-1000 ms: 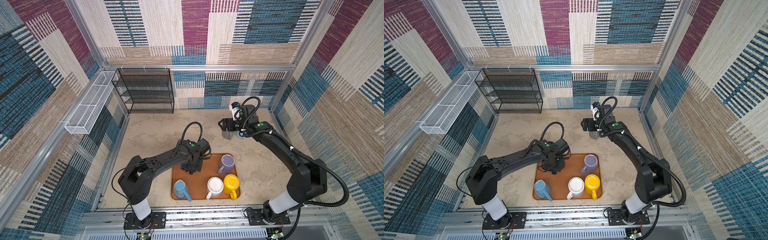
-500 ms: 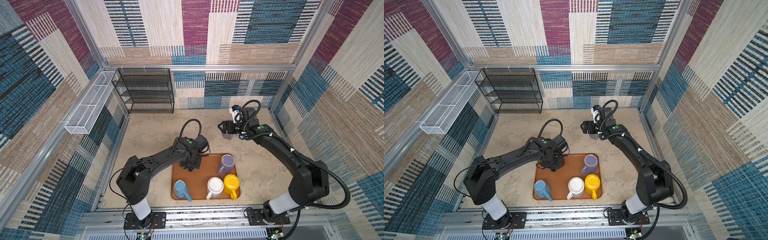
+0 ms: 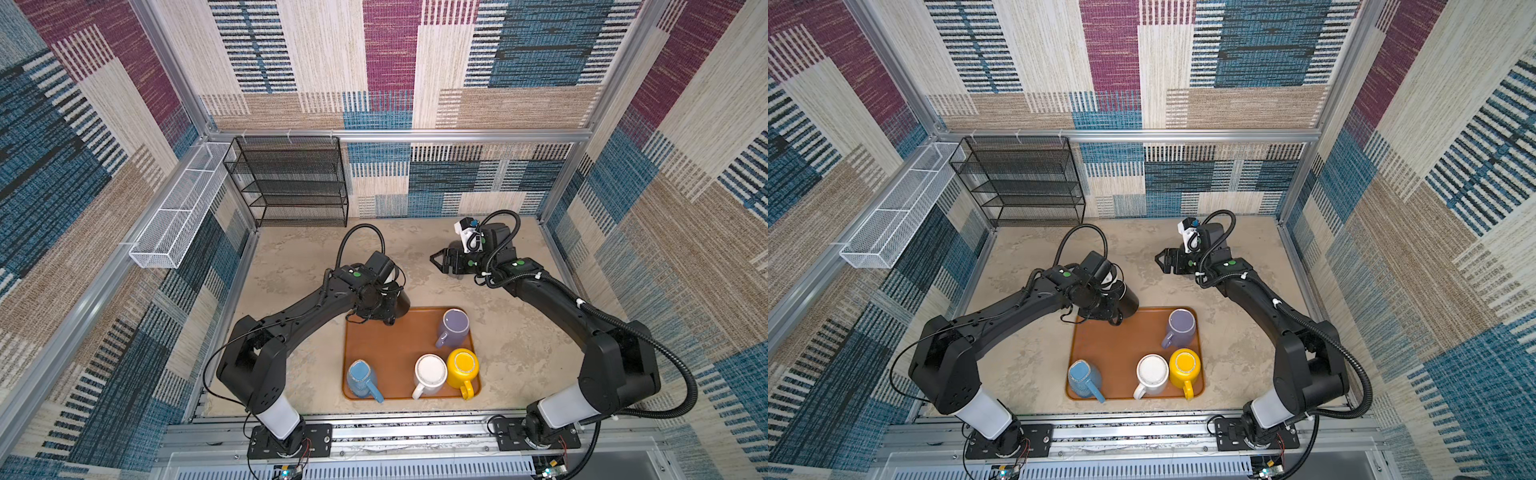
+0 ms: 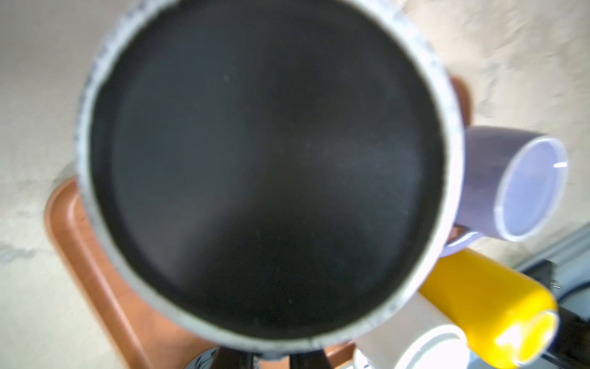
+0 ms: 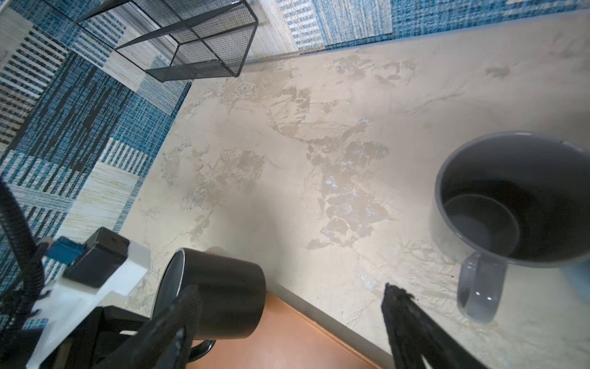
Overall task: Turn the mug right side up
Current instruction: 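Carry the black mug up off the tray while the right gripper moves toward it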
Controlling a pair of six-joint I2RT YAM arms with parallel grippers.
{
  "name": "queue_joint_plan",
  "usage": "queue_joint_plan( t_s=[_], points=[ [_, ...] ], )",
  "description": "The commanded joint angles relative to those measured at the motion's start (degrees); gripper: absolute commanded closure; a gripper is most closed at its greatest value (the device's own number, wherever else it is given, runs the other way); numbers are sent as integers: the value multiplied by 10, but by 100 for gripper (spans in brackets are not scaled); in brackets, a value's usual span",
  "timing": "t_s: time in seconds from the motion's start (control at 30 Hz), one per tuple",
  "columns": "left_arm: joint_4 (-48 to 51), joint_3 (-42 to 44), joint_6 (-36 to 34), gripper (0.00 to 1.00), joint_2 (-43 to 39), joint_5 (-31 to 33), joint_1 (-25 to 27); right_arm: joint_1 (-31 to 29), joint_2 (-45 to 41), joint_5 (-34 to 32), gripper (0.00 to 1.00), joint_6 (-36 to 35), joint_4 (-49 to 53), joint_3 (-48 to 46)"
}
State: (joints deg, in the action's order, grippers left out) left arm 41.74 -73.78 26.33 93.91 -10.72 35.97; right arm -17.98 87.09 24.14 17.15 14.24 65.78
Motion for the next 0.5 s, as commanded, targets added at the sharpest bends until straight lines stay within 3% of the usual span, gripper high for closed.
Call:
queue_joint_plan(
  t_s=[0.0,0.23,0.47],
  points=[
    [-82,11,-31,100,-15,-48,-18,0,-9,45,10,25,-56,-17],
    [-235,89,9,100,-56,-142,-67,0,-26,70,11,40,-80,-45],
    [-336,135,41,100,-73,-254,-119,-1,-31,148,12,72,-149,-83]
  ],
)
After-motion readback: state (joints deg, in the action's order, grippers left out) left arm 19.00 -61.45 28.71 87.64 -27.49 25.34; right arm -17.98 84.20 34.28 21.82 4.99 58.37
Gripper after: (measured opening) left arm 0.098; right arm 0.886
